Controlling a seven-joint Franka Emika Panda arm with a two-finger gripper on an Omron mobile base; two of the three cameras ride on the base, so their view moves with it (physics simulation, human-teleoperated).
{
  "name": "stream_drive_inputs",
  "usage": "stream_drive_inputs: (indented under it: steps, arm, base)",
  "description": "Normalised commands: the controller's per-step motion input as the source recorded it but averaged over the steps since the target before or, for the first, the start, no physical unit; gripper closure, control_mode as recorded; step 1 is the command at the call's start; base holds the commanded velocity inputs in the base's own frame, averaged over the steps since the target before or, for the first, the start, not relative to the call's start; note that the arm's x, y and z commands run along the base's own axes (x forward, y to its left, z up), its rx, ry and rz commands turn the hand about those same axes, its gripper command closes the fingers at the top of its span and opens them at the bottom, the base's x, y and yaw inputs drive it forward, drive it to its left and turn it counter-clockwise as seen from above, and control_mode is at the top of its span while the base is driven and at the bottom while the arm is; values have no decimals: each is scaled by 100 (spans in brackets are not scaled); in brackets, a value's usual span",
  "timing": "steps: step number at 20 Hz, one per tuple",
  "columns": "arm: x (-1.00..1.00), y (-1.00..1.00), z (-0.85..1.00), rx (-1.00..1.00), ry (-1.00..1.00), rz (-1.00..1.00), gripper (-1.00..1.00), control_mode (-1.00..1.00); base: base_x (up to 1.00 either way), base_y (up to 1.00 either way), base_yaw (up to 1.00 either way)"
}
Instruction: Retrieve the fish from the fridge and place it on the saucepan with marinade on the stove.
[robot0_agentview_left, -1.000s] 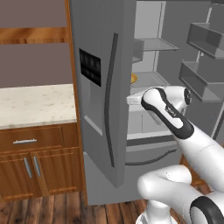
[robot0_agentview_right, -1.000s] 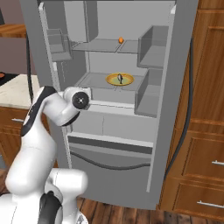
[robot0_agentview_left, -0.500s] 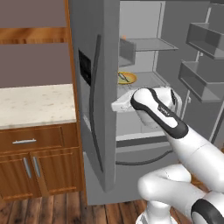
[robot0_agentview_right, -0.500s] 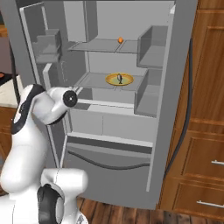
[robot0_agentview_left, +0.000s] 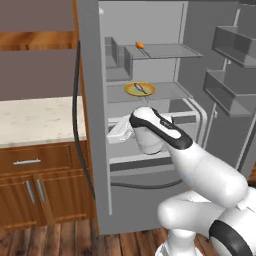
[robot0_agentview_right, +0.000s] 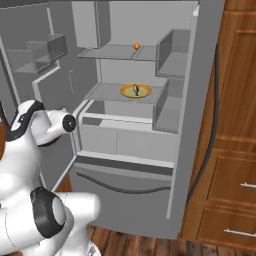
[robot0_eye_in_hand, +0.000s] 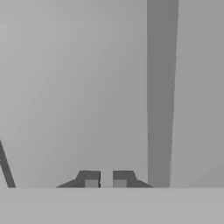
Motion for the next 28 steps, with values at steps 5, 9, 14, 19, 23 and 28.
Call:
stream_drive_inputs:
  steps: [5, 9, 14, 19, 23, 28]
  arm:
    - [-25, 71, -10, 0, -24, 1, 100, -100]
    - [-78, -36, 60, 0, -28, -3, 100, -100]
    - [-58, -94, 93, 0, -4, -11, 100, -100]
    - [-13, -85, 100, 0, 20, -17, 100, -100]
    - [-6, -32, 100, 0, 42, -19, 100, -100]
    - [-13, -17, 72, -2, 47, -18, 100, -100]
  base:
    - [0, 0, 0]
    - [0, 0, 0]
    - [0, 0, 0]
    - [0, 0, 0]
    - [0, 0, 0]
    - [0, 0, 0]
